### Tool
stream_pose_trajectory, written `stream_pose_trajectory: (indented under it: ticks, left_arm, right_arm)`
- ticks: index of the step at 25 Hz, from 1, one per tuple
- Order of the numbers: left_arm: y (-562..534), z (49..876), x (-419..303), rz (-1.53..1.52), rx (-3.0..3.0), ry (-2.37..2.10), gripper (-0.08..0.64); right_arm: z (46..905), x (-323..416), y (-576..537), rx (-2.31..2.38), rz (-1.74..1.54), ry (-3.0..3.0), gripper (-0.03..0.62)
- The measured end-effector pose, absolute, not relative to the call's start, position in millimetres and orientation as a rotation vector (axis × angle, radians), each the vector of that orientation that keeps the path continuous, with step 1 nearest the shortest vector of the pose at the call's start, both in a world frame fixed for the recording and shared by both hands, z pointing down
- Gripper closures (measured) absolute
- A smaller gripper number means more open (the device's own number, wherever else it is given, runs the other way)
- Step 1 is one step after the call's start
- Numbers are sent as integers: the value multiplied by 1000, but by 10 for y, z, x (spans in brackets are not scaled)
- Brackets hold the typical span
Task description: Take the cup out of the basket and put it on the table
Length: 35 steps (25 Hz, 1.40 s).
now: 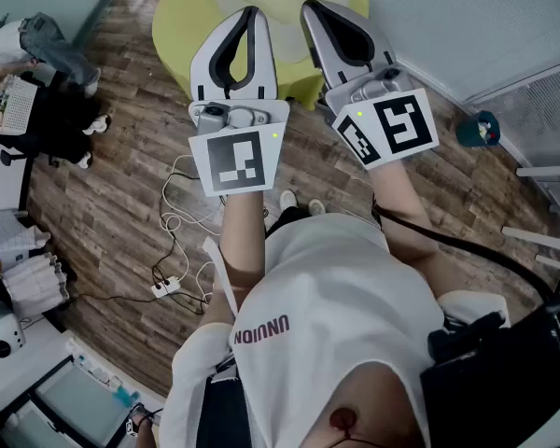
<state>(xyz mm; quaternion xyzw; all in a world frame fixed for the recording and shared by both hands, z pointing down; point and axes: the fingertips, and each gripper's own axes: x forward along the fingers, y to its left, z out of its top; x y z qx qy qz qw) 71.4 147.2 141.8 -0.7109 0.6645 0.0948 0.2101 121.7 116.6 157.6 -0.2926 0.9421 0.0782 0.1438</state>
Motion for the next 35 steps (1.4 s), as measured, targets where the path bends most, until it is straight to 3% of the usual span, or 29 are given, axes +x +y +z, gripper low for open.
stream_pose_trajectory:
  ticks: [35]
  left_arm:
    - [1367,1413,297,202,-2024,1763,548]
  right_arm:
    - [1780,894,952,-905,244,2722,572]
